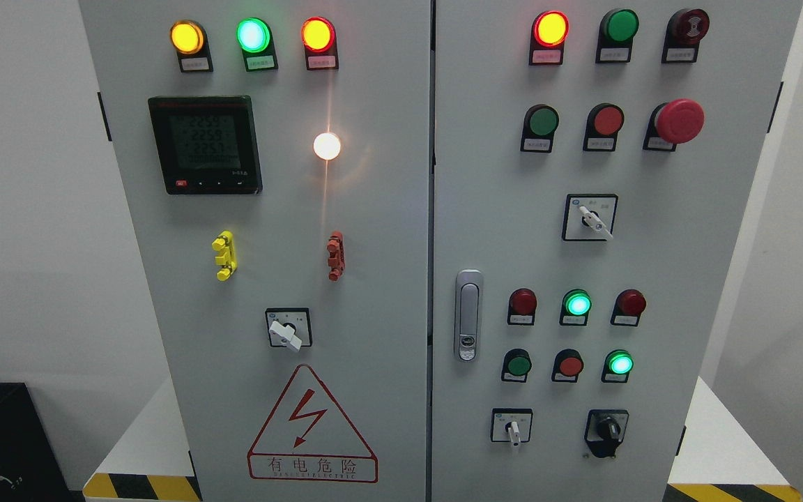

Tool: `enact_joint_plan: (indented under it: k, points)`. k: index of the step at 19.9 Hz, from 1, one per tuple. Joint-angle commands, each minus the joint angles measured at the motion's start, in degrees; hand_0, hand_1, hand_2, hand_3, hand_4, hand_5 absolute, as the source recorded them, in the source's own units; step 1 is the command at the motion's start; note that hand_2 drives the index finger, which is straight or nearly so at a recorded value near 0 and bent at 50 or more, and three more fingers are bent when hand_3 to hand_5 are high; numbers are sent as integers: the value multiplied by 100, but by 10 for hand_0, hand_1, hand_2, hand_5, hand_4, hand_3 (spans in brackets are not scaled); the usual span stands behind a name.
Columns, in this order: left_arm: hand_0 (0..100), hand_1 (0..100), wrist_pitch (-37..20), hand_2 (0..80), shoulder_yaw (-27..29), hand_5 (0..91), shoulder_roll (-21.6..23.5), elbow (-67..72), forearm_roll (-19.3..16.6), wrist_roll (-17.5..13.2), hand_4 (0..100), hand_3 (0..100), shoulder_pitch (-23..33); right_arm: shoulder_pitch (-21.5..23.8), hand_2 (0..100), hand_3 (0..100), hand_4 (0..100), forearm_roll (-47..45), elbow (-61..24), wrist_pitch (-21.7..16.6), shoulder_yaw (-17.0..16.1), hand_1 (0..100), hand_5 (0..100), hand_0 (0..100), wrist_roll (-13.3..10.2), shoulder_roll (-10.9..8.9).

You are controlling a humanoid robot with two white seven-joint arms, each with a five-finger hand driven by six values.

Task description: Flip black knob to close circuit

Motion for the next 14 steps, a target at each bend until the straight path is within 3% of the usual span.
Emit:
enact_joint_plan:
  k: [1, 14]
  points:
    - [120, 556, -2, 0, -7, 0, -1, -132, 0, 0, 0, 0, 123, -184, 872, 985, 879, 565, -1287, 198, -158, 65, 965, 0, 103, 6]
    - [120, 556, -2, 0, 2, 0, 8, -132, 0, 0, 0, 0, 123, -413, 883, 992, 882, 1242, -1911, 762, -149, 47, 967, 0, 657, 6]
